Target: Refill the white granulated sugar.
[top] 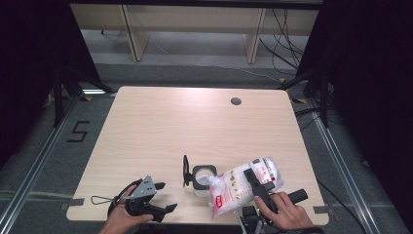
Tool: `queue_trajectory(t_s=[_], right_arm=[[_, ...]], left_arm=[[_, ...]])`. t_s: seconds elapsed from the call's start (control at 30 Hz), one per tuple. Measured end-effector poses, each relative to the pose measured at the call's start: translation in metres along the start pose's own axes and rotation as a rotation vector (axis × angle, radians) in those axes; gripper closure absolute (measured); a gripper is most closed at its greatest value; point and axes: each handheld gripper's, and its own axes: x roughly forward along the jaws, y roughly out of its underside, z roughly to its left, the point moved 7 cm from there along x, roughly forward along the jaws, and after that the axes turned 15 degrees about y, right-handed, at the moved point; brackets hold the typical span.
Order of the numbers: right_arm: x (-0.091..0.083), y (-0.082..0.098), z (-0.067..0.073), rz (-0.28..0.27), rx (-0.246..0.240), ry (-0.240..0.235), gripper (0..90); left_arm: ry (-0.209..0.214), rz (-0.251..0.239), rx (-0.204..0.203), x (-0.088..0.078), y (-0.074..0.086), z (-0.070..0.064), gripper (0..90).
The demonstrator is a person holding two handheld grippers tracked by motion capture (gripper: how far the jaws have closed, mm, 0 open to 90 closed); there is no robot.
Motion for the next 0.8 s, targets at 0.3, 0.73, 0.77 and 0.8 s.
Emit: queue_trajectory(t_s=[0.3,0.73,0.77,0.8], right_arm=[[0.0005,0.0002,-0.0008,-0.006,-0.012,-0.003,51.2],[0.0002,0.0000,-0.0006,-0.003,-0.008,0.000,51.3],[0.0002,0.0000,-0.0007,-0.003,-0.008,0.001,51.3],[0.0002,0.0000,-0.0007,-0.003,-0.008,0.001,51.3]], left_arm=[[-0.010,0.017,0.002,-0.0011,0.0012,0.0016,16.8],[-0.009,0.014,-0.009,-0.0016,0.0009,0.0008,16.8],[-0.007,0.010,-0.008,-0.0013,0.0007,0.0007,16.8],[-0.007,0.010,-0.008,-0.0013,0.0007,0.0007,16.8]])
